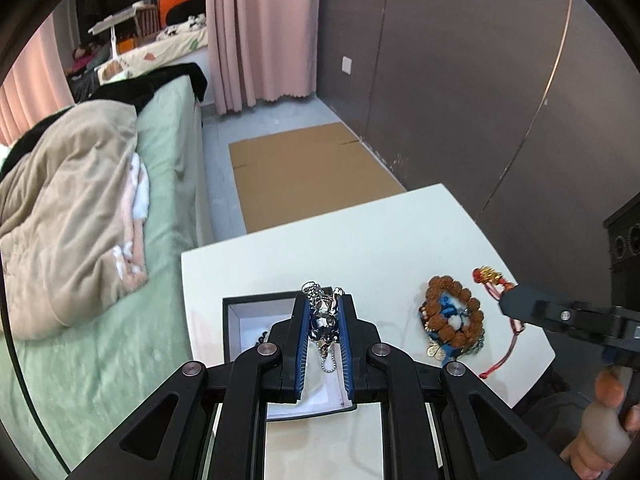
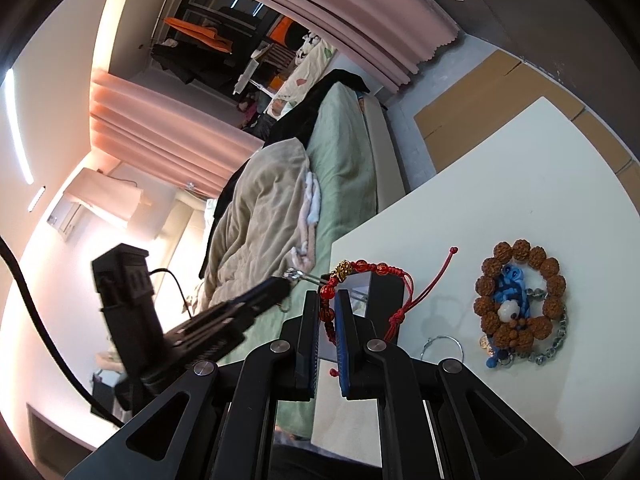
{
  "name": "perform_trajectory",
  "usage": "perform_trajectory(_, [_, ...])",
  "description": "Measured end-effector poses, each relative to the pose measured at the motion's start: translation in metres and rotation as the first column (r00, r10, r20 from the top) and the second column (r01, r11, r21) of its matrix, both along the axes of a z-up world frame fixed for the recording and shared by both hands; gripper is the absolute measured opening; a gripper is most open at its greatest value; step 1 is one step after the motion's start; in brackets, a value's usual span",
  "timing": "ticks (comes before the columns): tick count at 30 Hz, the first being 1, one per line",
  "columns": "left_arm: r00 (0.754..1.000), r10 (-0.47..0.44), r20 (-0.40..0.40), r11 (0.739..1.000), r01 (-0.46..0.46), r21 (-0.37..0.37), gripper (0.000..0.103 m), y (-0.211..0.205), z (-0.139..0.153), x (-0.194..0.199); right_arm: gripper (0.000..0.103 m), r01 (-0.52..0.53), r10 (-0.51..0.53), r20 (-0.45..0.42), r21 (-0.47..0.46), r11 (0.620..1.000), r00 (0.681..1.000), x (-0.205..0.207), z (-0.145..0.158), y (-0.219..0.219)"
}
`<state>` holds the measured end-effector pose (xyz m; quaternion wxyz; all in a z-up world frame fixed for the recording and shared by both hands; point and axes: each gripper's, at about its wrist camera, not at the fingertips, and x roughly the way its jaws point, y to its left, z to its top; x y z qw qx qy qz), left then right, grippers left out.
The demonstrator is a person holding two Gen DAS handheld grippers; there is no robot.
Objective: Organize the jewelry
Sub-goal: 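Release silver pendant into box with left tool while right tool drops red bracelet, then move the open left tool over the silver hoop earring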
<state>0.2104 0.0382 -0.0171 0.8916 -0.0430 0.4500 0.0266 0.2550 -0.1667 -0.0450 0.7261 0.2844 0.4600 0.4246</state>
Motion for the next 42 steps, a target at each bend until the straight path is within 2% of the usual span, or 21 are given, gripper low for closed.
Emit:
perform_trajectory(6, [0.999, 0.022, -0.041, 0.998, -0.024, -0.063, 0.016, 0.012, -0.007, 0.005, 0.010, -0.017, 0.017, -0.007, 0.002, 1.000, 1.000, -0.001, -0.002, 0.013])
perform_trajectory(7, [0.998, 0.031, -0.045, 0.997, -0.035, -0.072, 0.024, 0.016, -0.006, 0.004, 0.010, -0.022, 0.022, -0.010, 0.006, 1.000, 1.000, -0.001, -0.002, 0.014])
perform_trajectory(8, [0.998, 0.044, -0.045, 0.996, -0.048, -0.079, 0.038, 0.022, -0.003, 0.001, 0.010, -0.028, 0.028, -0.013, 0.009, 1.000, 1.000, -0.001, -0.003, 0.018])
perform_trajectory(9, [0.998, 0.054, -0.036, 0.995, -0.057, -0.082, 0.046, 0.025, 0.000, -0.002, 0.010, -0.035, 0.035, -0.015, 0.010, 0.999, 0.999, -0.001, -0.003, 0.023])
perform_trajectory(10, [0.997, 0.071, -0.012, 0.994, -0.072, -0.083, 0.059, 0.031, 0.007, -0.009, 0.010, -0.044, 0.044, -0.016, 0.011, 0.999, 0.999, -0.001, -0.003, 0.029])
perform_trajectory(11, [0.997, 0.079, 0.004, 0.994, -0.079, -0.081, 0.064, 0.034, 0.011, -0.013, 0.010, -0.053, 0.053, -0.018, 0.013, 0.998, 0.998, -0.002, -0.004, 0.035])
perform_trajectory(18, [0.990, 0.134, 0.043, 0.989, -0.131, -0.061, 0.065, 0.063, 0.029, -0.043, 0.010, -0.142, 0.142, -0.019, 0.012, 0.990, 0.990, -0.009, -0.010, 0.082])
perform_trajectory(26, [0.984, 0.169, 0.054, 0.984, -0.166, -0.056, 0.065, 0.084, 0.038, -0.066, 0.011, -0.166, 0.165, -0.031, -0.025, 0.986, 0.986, -0.002, -0.020, 0.117])
perform_trajectory(27, [0.984, 0.171, 0.054, 0.984, -0.168, -0.054, 0.065, 0.085, 0.038, -0.068, 0.026, -0.178, 0.177, -0.036, -0.043, 0.983, 0.984, 0.000, -0.021, 0.123])
perform_trajectory(28, [0.983, 0.174, 0.055, 0.984, -0.171, -0.055, 0.065, 0.086, 0.039, -0.069, 0.057, -0.187, 0.185, -0.050, -0.052, 0.981, 0.981, 0.002, -0.023, 0.126])
perform_trajectory(30, [0.982, 0.178, 0.055, 0.983, -0.175, -0.062, 0.065, 0.089, 0.041, -0.073, 0.079, -0.161, 0.157, -0.065, -0.056, 0.985, 0.985, 0.002, -0.027, 0.123])
perform_trajectory(35, [0.980, 0.183, 0.072, 0.981, -0.178, -0.074, 0.083, 0.089, 0.045, -0.076, 0.079, -0.132, 0.125, -0.086, -0.078, 0.988, 0.988, 0.001, -0.026, 0.099])
perform_trajectory(42, [0.988, 0.136, 0.070, 0.988, -0.129, -0.085, 0.083, 0.065, 0.044, -0.070, 0.079, -0.081, 0.078, -0.027, -0.184, 0.980, 0.997, -0.009, -0.009, 0.053])
